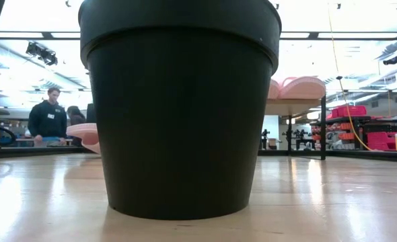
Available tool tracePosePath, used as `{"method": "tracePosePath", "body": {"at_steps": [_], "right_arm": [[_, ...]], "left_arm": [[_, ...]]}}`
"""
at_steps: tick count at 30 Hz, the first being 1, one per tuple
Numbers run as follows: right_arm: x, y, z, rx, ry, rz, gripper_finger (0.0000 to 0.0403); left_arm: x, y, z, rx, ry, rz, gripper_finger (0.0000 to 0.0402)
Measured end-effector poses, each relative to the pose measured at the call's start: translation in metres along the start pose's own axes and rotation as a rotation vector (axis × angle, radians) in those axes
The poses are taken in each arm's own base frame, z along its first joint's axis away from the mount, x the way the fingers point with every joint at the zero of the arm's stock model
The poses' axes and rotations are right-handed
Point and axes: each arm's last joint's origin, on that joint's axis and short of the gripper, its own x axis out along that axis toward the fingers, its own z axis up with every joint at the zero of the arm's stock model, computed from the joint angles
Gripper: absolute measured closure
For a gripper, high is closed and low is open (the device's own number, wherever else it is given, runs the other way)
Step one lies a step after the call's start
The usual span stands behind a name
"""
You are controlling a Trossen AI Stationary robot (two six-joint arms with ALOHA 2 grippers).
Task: Pick and place slides into the shelf
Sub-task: Put the bottom slide on the shelf
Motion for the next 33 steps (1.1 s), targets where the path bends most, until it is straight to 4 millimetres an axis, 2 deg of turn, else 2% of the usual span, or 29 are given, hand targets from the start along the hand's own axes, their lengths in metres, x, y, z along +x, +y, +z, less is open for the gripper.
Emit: {"method": "tracePosePath", "body": {"at_steps": [4, 11, 18, 25, 33], "right_arm": [[0.0, 0.0, 0.0, 0.0, 0.0, 0.0, 0.0158], [0.0, 0.0, 0.0, -0.002, 0.0, 0.0, 0.0158], [0.0, 0.0, 0.0, -0.009, 0.0, 0.0, 0.0158], [0.0, 0.0, 0.0, -0.009, 0.0, 0.0, 0.0158], [0.0, 0.0, 0.0, -0.008, 0.0, 0.0, 0.0158]], "left_arm": [[0.0, 0.0002, 0.0003, 0.005, -0.002, 0.001, 0.0306], [0.0, -0.0001, 0.0009, 0.015, -0.006, -0.002, 0.0323], [-0.0002, -0.0001, 0.001, 0.015, -0.006, -0.001, 0.0305], [-0.0002, 0.002, 0.0006, 0.022, -0.001, 0.02, 0.0322], [-0.0003, 0.003, 0.0004, 0.025, 0.001, 0.03, 0.029]]}}
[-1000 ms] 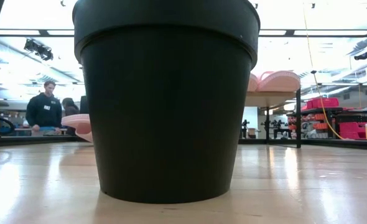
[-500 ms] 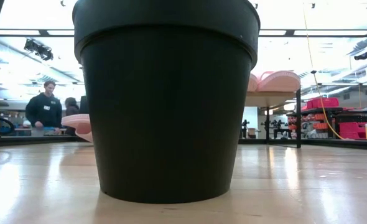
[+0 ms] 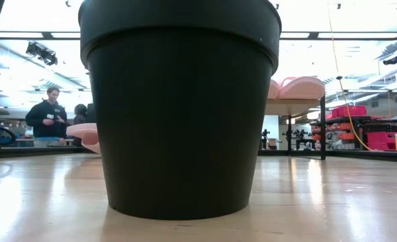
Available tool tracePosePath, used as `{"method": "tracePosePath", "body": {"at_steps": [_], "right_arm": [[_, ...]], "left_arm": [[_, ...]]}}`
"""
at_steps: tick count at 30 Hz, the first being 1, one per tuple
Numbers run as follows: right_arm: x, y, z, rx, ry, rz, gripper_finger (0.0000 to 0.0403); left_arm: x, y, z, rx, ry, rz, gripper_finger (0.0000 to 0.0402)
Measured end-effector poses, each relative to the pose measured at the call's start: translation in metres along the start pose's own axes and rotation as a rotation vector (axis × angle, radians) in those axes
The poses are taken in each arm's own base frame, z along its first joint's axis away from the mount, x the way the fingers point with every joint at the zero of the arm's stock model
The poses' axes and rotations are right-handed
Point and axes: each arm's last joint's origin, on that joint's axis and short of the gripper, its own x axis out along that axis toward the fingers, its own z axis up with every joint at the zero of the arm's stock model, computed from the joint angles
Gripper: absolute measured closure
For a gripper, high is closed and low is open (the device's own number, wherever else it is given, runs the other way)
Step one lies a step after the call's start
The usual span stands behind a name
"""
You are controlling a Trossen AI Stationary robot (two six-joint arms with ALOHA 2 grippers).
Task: Pick and place slides into the shelf
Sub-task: Put the bottom slide on the shelf
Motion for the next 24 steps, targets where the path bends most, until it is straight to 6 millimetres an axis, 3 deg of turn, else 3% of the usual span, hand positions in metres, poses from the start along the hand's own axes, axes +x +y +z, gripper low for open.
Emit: {"method": "tracePosePath", "body": {"at_steps": [11, 24], "right_arm": [[0.0, 0.0, 0.0, 0.0, 0.0, 0.0, 0.0158], [0.0, 0.0, 0.0, 0.008, 0.0, 0.0, 0.0158]], "left_arm": [[0.0, -0.0003, 0.0, -0.004, 0.003, -0.003, 0.0289], [-0.0001, -0.0026, 0.0009, -0.009, 0.015, -0.029, 0.0244]]}}
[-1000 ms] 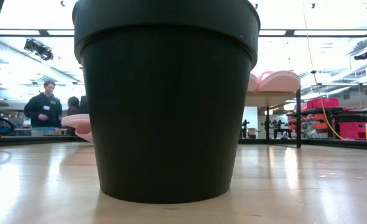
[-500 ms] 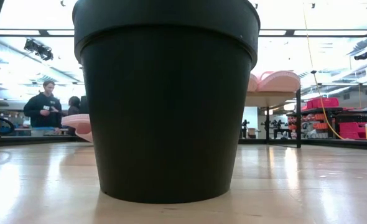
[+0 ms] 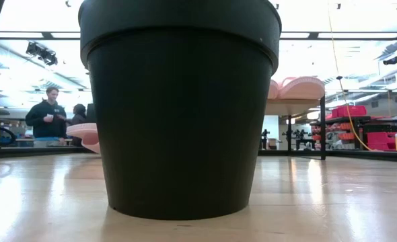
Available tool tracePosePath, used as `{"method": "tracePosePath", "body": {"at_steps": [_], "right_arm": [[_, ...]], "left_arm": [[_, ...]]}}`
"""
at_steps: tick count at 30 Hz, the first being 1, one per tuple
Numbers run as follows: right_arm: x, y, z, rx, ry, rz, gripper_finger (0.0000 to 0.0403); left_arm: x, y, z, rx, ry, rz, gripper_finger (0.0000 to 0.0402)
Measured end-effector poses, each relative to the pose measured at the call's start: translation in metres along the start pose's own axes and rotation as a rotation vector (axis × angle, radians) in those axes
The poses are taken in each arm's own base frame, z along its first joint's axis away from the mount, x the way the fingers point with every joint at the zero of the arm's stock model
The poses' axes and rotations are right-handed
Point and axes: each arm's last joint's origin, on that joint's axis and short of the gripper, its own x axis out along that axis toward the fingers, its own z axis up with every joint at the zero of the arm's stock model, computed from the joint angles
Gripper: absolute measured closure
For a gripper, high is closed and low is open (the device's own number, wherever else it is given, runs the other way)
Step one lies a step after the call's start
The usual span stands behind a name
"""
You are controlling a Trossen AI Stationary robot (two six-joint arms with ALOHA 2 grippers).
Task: Pick and place slides into the shelf
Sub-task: Put the bottom slide on the shelf
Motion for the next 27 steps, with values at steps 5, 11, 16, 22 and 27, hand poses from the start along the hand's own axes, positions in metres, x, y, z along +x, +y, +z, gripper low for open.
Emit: {"method": "tracePosePath", "body": {"at_steps": [5, 11, 16, 22, 27], "right_arm": [[0.0, 0.0, 0.0, 0.0, 0.0, 0.0, 0.0158], [0.0, 0.0, 0.0, 0.001, 0.0, 0.0, 0.0158], [0.0, 0.0, 0.0, 0.001, 0.0, 0.0, 0.0158], [0.0, 0.0, 0.0, 0.001, 0.0, 0.0, 0.0158], [0.0, 0.0, 0.0, 0.001, -0.001, 0.008, 0.0158]], "left_arm": [[0.0, 0.0, 0.0, -0.001, 0.008, -0.003, 0.0234], [0.001, 0.0, 0.0, -0.006, 0.067, -0.014, 0.0226], [0.002, 0.001, 0.004, -0.016, 0.111, -0.021, 0.0218], [0.003, 0.002, 0.008, -0.044, 0.111, -0.018, 0.0202], [0.005, 0.003, 0.015, -0.111, 0.121, -0.015, 0.0191]]}}
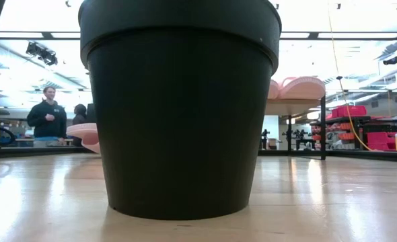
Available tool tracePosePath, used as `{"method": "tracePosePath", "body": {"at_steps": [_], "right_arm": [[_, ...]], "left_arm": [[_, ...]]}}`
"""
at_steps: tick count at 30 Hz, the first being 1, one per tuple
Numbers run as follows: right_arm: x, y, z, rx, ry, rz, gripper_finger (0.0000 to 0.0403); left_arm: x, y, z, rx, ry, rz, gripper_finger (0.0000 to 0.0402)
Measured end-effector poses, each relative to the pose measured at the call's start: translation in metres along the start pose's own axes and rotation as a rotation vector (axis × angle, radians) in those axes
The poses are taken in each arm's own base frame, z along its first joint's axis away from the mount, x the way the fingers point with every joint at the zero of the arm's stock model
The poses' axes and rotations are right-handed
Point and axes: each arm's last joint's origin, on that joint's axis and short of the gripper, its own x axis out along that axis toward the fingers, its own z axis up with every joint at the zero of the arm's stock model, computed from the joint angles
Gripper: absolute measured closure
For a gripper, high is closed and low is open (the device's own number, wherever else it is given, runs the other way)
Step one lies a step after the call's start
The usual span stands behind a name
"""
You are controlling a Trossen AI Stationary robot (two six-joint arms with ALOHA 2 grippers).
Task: Pick and place slides into the shelf
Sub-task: Put the bottom slide on the shelf
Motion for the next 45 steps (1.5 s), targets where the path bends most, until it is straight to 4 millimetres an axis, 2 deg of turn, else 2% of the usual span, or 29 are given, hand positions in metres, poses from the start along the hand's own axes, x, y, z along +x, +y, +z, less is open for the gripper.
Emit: {"method": "tracePosePath", "body": {"at_steps": [6, 26, 45], "right_arm": [[0.0, 0.0, 0.0, -0.002, 0.0, 0.012, 0.0158], [0.0, 0.0, 0.0, -0.008, 0.0, 0.015, 0.0158], [0.0, 0.0, 0.0, -0.002, 0.0, 0.015, 0.0158]], "left_arm": [[0.0, 0.0, 0.001, -0.006, 0.05, -0.008, 0.0186], [0.001, 0.0, 0.011, 0.015, 0.03, -0.013, 0.0179], [0.002, 0.001, 0.018, 0.083, 0.073, -0.027, 0.0145]]}}
